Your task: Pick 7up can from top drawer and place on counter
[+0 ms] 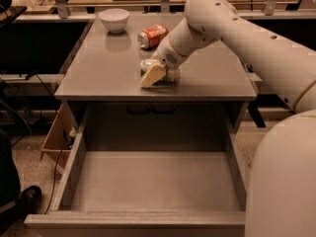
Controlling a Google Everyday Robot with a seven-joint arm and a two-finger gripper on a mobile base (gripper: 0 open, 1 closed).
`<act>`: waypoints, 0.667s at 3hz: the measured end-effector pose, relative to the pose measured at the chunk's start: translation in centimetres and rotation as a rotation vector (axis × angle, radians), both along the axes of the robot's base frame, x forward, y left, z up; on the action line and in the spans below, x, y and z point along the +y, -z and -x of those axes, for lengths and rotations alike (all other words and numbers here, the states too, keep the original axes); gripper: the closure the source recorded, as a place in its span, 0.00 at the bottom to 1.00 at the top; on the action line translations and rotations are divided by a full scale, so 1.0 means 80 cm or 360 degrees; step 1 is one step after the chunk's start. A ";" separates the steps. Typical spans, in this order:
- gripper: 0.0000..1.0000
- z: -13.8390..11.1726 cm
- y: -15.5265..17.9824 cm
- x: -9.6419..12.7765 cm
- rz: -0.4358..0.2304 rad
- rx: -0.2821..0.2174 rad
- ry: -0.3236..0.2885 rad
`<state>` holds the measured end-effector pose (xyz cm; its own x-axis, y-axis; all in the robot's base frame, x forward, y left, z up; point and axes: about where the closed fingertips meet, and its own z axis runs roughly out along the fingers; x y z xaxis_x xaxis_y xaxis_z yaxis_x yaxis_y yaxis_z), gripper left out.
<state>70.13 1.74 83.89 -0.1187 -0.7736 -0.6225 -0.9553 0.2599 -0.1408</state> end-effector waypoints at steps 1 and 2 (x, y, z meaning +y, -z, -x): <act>0.00 -0.002 0.002 0.009 -0.0018 0.0012 -0.0033; 0.00 -0.002 0.001 0.009 -0.0018 0.0012 -0.0033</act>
Offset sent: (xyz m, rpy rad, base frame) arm 0.0013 0.0170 0.0105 0.0828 0.0083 0.0817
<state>70.30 2.45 83.82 -0.1077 -0.7690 -0.6302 -0.9615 0.2418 -0.1307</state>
